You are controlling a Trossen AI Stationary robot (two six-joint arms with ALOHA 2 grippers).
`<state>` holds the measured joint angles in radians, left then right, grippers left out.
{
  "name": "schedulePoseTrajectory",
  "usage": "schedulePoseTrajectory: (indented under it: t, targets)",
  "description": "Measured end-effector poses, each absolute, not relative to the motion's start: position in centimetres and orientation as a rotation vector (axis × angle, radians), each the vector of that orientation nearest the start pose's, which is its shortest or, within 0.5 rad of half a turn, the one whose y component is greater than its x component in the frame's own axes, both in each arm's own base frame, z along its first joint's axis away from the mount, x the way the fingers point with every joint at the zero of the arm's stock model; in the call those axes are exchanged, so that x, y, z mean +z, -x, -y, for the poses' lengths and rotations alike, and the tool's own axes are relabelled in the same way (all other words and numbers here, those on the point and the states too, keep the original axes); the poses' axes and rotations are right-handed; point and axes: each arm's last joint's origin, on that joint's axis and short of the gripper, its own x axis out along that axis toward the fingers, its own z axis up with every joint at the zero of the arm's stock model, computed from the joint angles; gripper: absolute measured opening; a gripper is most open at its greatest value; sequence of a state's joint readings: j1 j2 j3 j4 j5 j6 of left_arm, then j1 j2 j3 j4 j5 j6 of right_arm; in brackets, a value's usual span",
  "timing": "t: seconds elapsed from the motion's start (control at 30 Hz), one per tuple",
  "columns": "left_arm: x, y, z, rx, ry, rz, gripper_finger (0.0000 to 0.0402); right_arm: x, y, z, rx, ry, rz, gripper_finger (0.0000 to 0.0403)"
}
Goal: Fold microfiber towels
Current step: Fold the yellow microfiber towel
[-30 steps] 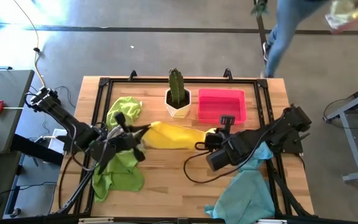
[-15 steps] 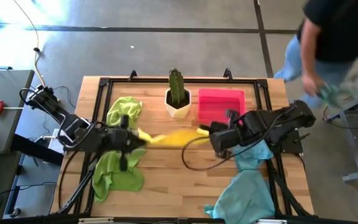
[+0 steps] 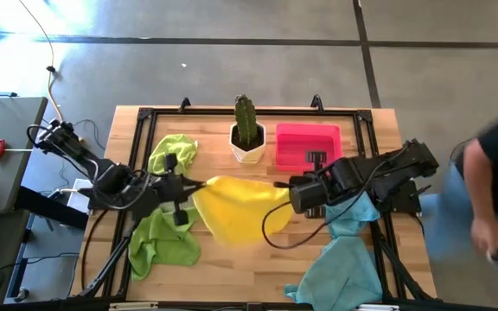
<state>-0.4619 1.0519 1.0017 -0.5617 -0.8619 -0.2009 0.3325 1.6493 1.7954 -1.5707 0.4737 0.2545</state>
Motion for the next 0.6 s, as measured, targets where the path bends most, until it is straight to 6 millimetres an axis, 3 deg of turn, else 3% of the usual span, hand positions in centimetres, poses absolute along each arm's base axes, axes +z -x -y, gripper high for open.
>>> schedulePoseTrajectory:
  t: [0.2, 0.33, 0.5, 0.6]
  targets:
    - [31.5, -20.1, 5.2, 0.590, -0.325, -0.498, 0.0003, 37.2, -28.2, -5.9, -0.395, 0.492, -1.255, 0.0000]
    - [31.4, -20.3, 4.1, 0.676, -0.328, -0.501, 0.0003, 37.2, -28.4, -4.8, -0.416, 0.499, -1.270, 0.0000]
    - [30.8, -20.8, 4.0, 0.527, -0.125, -0.533, 0.0003, 36.8, -28.4, -4.9, -0.371, 0.345, -1.299, 0.0000]
    - [29.1, -21.7, 4.6, 0.406, 0.053, -0.597, 0.0003, 34.7, -28.2, -5.7, -0.309, 0.175, -1.395, 0.0000]
